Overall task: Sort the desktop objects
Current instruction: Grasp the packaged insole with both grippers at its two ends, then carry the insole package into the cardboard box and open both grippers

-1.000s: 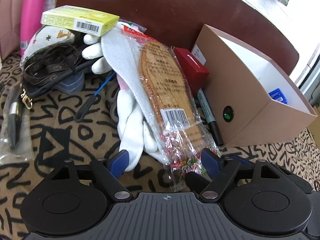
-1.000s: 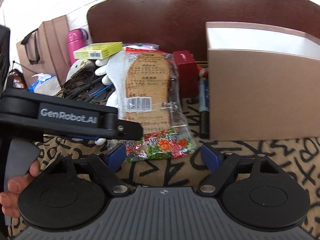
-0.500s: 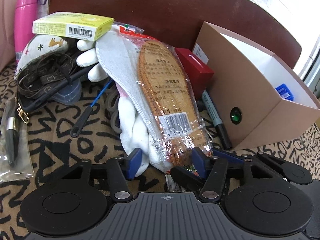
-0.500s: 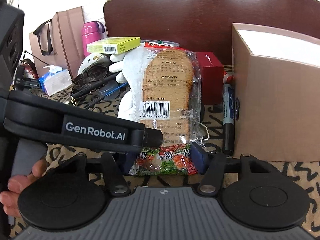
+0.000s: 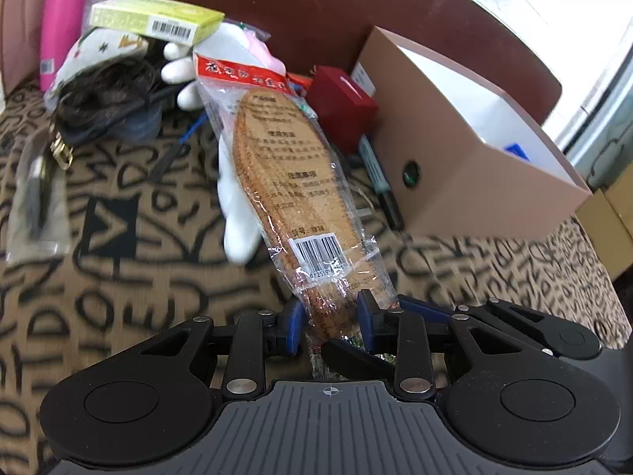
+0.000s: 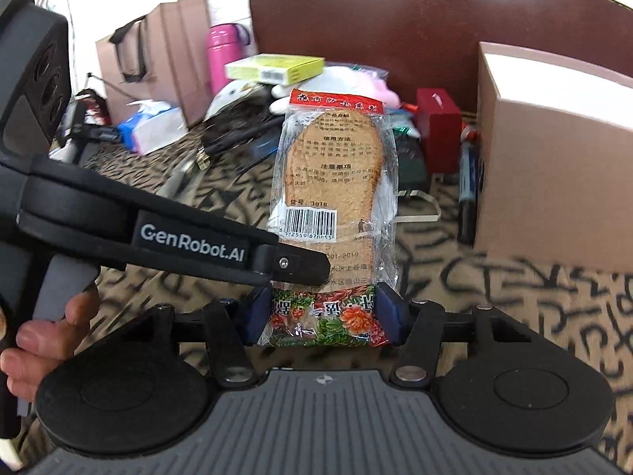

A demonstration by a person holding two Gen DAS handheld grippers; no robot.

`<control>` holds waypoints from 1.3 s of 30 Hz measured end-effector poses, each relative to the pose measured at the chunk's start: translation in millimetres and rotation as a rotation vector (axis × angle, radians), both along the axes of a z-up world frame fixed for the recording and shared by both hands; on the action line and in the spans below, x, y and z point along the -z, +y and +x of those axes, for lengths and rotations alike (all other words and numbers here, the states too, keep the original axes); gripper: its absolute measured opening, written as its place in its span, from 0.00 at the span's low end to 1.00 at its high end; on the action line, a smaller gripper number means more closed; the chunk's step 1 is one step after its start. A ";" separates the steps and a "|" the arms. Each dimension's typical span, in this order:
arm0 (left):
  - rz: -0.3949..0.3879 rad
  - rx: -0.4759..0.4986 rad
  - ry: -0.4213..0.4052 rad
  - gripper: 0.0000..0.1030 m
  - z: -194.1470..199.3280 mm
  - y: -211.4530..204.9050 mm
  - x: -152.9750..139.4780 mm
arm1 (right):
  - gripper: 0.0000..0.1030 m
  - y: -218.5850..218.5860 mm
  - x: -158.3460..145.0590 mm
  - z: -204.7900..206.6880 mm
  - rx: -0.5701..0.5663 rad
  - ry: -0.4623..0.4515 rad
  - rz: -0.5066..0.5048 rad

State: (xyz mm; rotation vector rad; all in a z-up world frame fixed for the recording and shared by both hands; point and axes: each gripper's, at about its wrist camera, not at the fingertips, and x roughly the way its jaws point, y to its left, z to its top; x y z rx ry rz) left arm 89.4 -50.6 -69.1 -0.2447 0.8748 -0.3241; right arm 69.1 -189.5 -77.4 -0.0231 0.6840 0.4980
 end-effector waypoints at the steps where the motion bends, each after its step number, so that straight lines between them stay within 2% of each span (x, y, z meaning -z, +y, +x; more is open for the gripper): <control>1: -0.003 0.004 0.005 0.27 -6.5 0.3 0.6 | 0.59 -0.1 0.0 -5.9 -0.003 0.008 0.001; 10: -0.035 0.090 0.069 0.27 -67.5 2.9 11.6 | 0.60 -8.5 3.8 -71.0 -0.060 0.074 -0.020; 12: -0.021 0.090 0.060 0.39 -73.2 3.9 10.6 | 0.62 -9.7 3.4 -78.5 -0.063 0.076 -0.014; 13: -0.012 0.083 0.048 0.56 -73.5 4.1 9.7 | 0.64 -8.8 2.8 -79.2 -0.063 0.073 -0.017; 14: 0.004 0.056 0.034 0.63 -72.5 5.3 8.6 | 0.67 -7.1 2.1 -79.2 -0.064 0.069 -0.022; 16: 0.018 0.010 0.013 0.65 -68.7 8.4 6.4 | 0.69 -2.9 0.6 -77.5 -0.061 0.054 -0.026; 19: -0.009 -0.016 0.032 0.65 -54.4 14.5 8.2 | 0.69 0.9 1.8 -73.1 -0.057 0.048 -0.020; 23: -0.033 -0.027 0.025 0.72 -43.0 12.7 10.5 | 0.71 5.7 5.6 -67.8 -0.048 0.051 -0.031; 25: -0.015 -0.016 0.016 0.70 -40.3 7.1 10.7 | 0.73 7.8 7.5 -67.1 -0.052 0.050 -0.035; 27: 0.023 0.003 0.003 0.63 -41.5 0.5 9.3 | 0.71 10.4 10.4 -65.5 -0.054 0.043 -0.046; 29: 0.053 0.014 -0.009 0.46 -41.4 -4.8 8.3 | 0.63 11.5 12.9 -63.8 -0.043 0.037 -0.057; 30: 0.057 0.015 -0.011 0.43 -41.5 -5.1 8.1 | 0.63 10.9 13.0 -63.5 -0.043 0.035 -0.056; 34: 0.043 0.014 -0.007 0.36 -44.2 -2.7 3.5 | 0.61 7.2 10.7 -66.9 -0.039 0.035 -0.031; 39: 0.056 0.022 -0.081 0.34 -57.4 -8.2 -20.6 | 0.60 0.1 -6.6 -76.7 -0.040 -0.014 -0.002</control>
